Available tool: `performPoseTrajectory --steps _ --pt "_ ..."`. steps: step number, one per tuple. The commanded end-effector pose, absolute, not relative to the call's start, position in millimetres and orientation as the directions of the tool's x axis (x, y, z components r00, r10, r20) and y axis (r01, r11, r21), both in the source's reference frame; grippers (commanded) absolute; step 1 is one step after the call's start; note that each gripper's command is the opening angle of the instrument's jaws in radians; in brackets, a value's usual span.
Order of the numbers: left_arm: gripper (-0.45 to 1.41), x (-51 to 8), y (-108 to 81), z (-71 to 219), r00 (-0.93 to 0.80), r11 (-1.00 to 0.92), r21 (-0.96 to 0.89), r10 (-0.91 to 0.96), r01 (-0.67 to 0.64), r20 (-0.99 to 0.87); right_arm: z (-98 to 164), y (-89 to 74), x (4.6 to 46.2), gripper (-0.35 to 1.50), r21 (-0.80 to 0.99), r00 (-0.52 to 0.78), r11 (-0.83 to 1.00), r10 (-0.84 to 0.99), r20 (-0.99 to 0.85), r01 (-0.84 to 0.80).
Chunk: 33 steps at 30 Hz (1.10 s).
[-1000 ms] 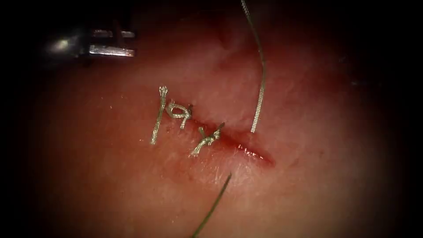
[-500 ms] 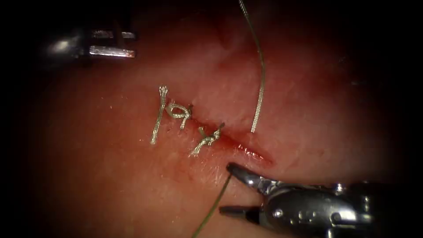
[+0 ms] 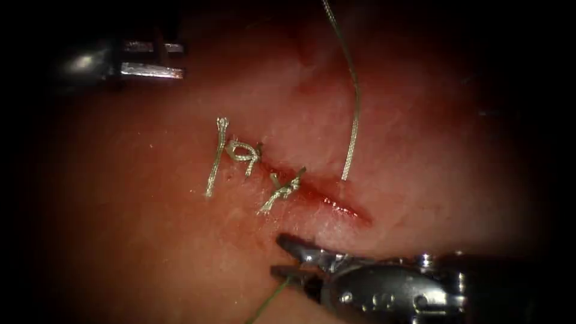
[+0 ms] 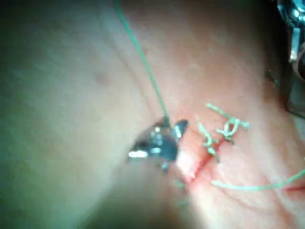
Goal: Wound Closure
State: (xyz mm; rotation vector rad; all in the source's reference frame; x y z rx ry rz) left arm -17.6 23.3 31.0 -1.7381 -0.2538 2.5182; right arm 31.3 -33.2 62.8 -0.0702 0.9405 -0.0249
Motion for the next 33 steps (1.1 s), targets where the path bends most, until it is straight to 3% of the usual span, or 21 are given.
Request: performPoseTrajectory --steps 1,28,29,31,32,33 --pt "-0.45 -18.1 23.5 31.7 -0.356 -0.984 -0.174 0.15 0.035 -0.922 62.7 -33.7 31.9 -0.35 -0.068 0.586 0.998 -0.054 -0.808 -0.001" --pt "-0.45 -17.8 23.7 32.4 -0.36 -0.985 -0.17 0.146 0.036 -0.921 57.2 -37.8 36.2 -0.35 -0.042 0.556 0.997 -0.074 -0.828 0.071" --pt "-0.45 -17.7 23.7 32.5 -0.36 -0.985 -0.169 0.145 0.036 -0.922 57.3 -37.7 36.3 -0.15 -0.048 0.565 0.997 -0.073 -0.822 0.06" --pt "-0.45 -17.6 23.7 32.7 -0.365 -0.985 -0.167 0.142 0.04 -0.92 57.6 -37.4 36.2 0.86 -0.066 0.569 0.997 -0.07 -0.819 0.029" --pt "-0.45 -17.5 23.8 33.0 -0.367 -0.985 -0.166 0.139 0.042 -0.92 57.7 -37.2 36.2 1.06 -0.07 0.564 0.997 -0.069 -0.823 0.019" --pt "-0.45 -17.4 23.8 33.2 -0.377 -0.986 -0.162 0.136 0.039 -0.916 57.8 -37.0 36.0 1.14 -0.074 0.557 0.997 -0.067 -0.828 0.011"
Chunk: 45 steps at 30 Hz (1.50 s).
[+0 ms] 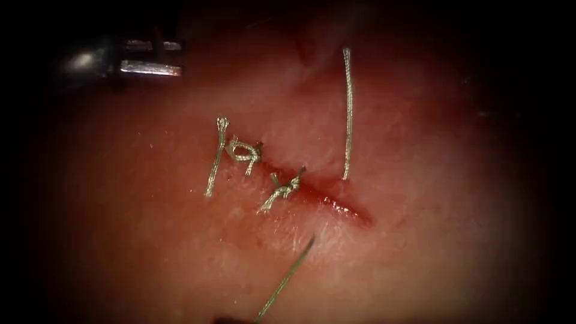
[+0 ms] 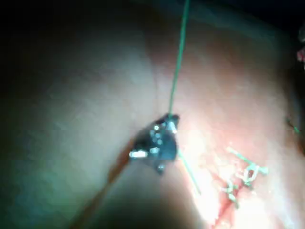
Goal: Wound Closure
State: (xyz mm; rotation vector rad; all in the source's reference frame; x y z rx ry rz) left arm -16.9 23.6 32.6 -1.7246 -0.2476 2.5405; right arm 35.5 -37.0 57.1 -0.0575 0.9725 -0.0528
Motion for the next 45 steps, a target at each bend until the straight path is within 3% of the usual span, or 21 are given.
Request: performPoseTrajectory --steps 1,10,18,31,44,45 --pt "-0.45 -17.3 23.8 34 -0.385 -0.987 -0.159 0.132 0.038 -0.914 58 -36.8 35.8 1.21 -0.075 0.552 0.997 -0.065 -0.831 0.004" --pt "-0.45 -16.5 24.1 39 -0.49 -0.991 -0.135 0.128 -0.021 -0.862 55 -35.2 33.3 1.25 -0.074 0.53 0.996 -0.042 -0.847 -0.039" --pt "-0.45 -19.2 24.9 47 -0.621 -0.993 -0.079 0.113 -0.083 -0.775 56 -35.1 32.9 1.23 -0.077 0.532 0.996 -0.044 -0.845 -0.041" --pt "-0.45 -27.7 22.8 52 -0.598 -0.991 -0.129 0.128 -0.041 -0.791 57 -35.3 32.6 1.19 -0.086 0.54 0.995 -0.047 -0.84 -0.048" --pt "-0.45 -29.1 22.4 52 -0.59 -0.986 -0.163 0.157 -0.043 -0.792 58 -35.6 32.6 1.19 -0.093 0.542 0.995 -0.052 -0.839 -0.048" --pt "-0.27 -29.3 22.4 52 -0.59 -0.985 -0.168 0.163 -0.047 -0.791 58 -35.6 32.7 1.19 -0.093 0.542 0.994 -0.053 -0.839 -0.047"
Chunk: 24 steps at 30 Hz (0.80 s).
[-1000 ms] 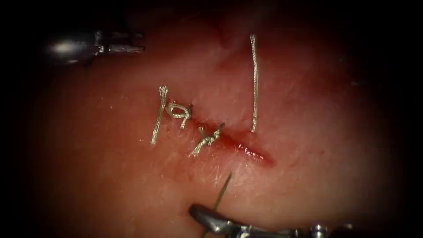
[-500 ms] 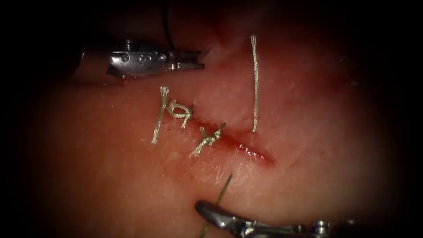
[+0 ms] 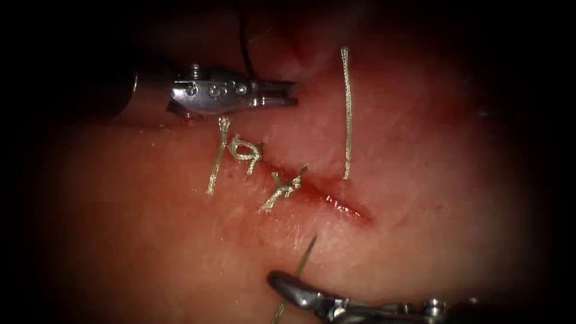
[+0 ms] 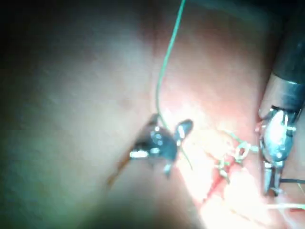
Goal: Wound Closure
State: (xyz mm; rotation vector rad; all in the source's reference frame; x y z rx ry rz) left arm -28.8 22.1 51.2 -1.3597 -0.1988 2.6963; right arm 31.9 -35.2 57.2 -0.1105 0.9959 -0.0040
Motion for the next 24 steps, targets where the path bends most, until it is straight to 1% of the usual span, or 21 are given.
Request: performPoseTrajectory --steps 1,2,4,5,8,9,13,17,21,24 --pt "-0.03 -29.5 22.3 52 -0.59 -0.982 -0.183 0.18 -0.056 -0.787 58 -35.6 32.7 1.19 -0.094 0.542 0.994 -0.053 -0.839 -0.048" --pt "0.2 -29.6 22.3 52 -0.589 -0.977 -0.203 0.203 -0.068 -0.782 58 -35.6 32.7 1.19 -0.094 0.542 0.994 -0.053 -0.839 -0.048" --pt "0.52 -29.8 22.4 51 -0.586 -0.967 -0.239 0.246 -0.09 -0.772 58 -35.6 32.7 1.19 -0.094 0.542 0.994 -0.053 -0.838 -0.048" --pt "0.62 -29.8 22.6 51 -0.584 -0.962 -0.256 0.265 -0.099 -0.768 58 -35.6 32.7 1.19 -0.094 0.543 0.994 -0.053 -0.838 -0.048" --pt "0.81 -29.6 23.5 50 -0.573 -0.947 -0.301 0.31 -0.114 -0.758 58 -35.5 32.7 1.19 -0.095 0.543 0.994 -0.053 -0.838 -0.049" --pt "0.91 -29.3 24.2 48 -0.557 -0.94 -0.323 0.329 -0.113 -0.762 58 -35.5 32.6 1.19 -0.09 0.543 0.995 -0.047 -0.838 -0.052" --pt "0.93 -28.6 25.3 44 -0.538 -0.93 -0.349 0.353 -0.114 -0.765 58 -35.5 32.6 1.19 -0.091 0.543 0.995 -0.048 -0.838 -0.052" --pt "0.93 -28.0 26.6 40 -0.509 -0.915 -0.372 0.397 -0.156 -0.764 58 -35.6 32.6 1.19 -0.09 0.543 0.995 -0.048 -0.838 -0.052" --pt "0.91 -27.5 27.3 36 -0.502 -0.925 -0.348 0.376 -0.153 -0.779 58 -35.5 32.2 1.19 -0.074 0.541 0.995 -0.03 -0.841 -0.06" --pt "0.84 -26.9 26.9 34 -0.505 -0.94 -0.318 0.337 -0.128 -0.794 58 -35.2 31.3 1.18 -0.07 0.539 0.996 -0.028 -0.842 -0.058"
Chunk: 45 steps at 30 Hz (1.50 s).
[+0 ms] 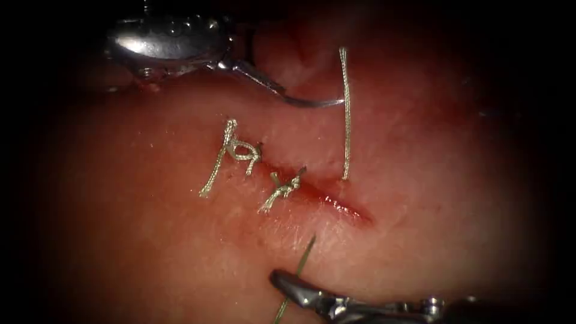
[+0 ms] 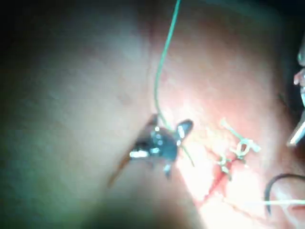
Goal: Wound Closure
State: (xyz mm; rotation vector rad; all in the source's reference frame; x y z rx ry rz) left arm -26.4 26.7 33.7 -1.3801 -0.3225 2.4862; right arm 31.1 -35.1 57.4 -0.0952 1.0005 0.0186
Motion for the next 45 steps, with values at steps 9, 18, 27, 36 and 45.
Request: performPoseTrajectory --steps 9,18,27,36,45 --pt "0.81 -26.5 21.4 33 -0.449 -0.974 -0.218 0.168 0.062 -0.878 56 -32.2 27.1 1.14 -0.047 0.569 0.98 0.072 -0.819 -0.192" --pt "0.73 -26.7 16.8 35 -0.408 -0.966 -0.163 0.068 0.201 -0.91 56 -30.4 25.7 1.09 0.005 0.57 0.97 0.146 -0.809 -0.242" --pt "0.73 -27.1 13.0 36 -0.398 -0.944 -0.105 -0.031 0.313 -0.917 57 -29.9 25.1 1.21 0.01 0.567 0.97 0.151 -0.81 -0.243" --pt "0.73 -26.4 11.8 36 -0.374 -0.931 -0.084 -0.059 0.356 -0.926 57 -30.8 26.5 1.28 -0.001 0.553 0.98 0.111 -0.826 -0.198" --pt "0.69 -26.0 6.5 36 -0.312 -0.888 0.039 -0.203 0.459 -0.928 57 -30.7 26.1 1.28 -0.001 0.553 0.98 0.11 -0.826 -0.197"
